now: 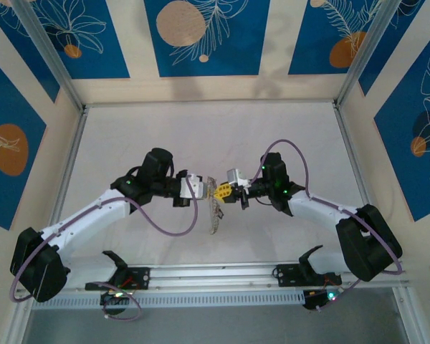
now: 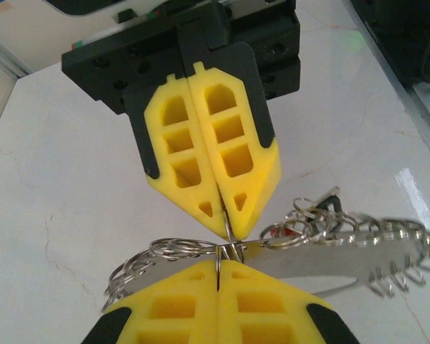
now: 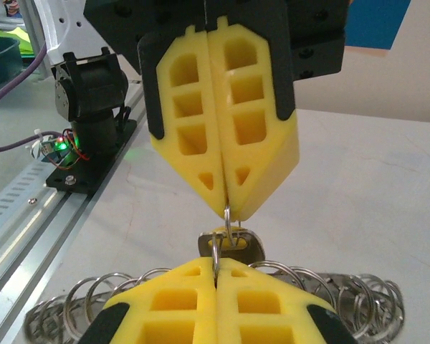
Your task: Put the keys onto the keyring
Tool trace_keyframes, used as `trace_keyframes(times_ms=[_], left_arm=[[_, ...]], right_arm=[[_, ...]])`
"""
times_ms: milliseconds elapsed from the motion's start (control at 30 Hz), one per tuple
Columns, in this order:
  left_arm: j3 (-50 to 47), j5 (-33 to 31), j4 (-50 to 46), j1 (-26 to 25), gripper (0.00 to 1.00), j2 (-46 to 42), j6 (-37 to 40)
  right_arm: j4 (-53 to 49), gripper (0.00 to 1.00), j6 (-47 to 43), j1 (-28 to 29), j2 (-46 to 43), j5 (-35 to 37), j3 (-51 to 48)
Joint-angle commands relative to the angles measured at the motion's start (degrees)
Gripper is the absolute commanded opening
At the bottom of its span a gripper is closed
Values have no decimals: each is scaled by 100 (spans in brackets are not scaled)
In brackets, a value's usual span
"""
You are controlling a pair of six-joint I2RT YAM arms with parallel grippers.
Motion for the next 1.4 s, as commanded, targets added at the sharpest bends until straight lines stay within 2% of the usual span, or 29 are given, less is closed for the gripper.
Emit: trace_keyframes(times_ms=[0, 733, 1367], left_arm=[[-67, -54, -117, -74, 0, -114, 172], [-74, -176, -171, -247, 0, -174, 276], [-205, -457, -138, -330, 0, -197, 178]], right_arm=[[71, 0, 139, -25, 36, -289, 222], [-348, 0, 351, -41, 310, -352, 460], [620, 0, 1159, -341, 213, -377, 145]])
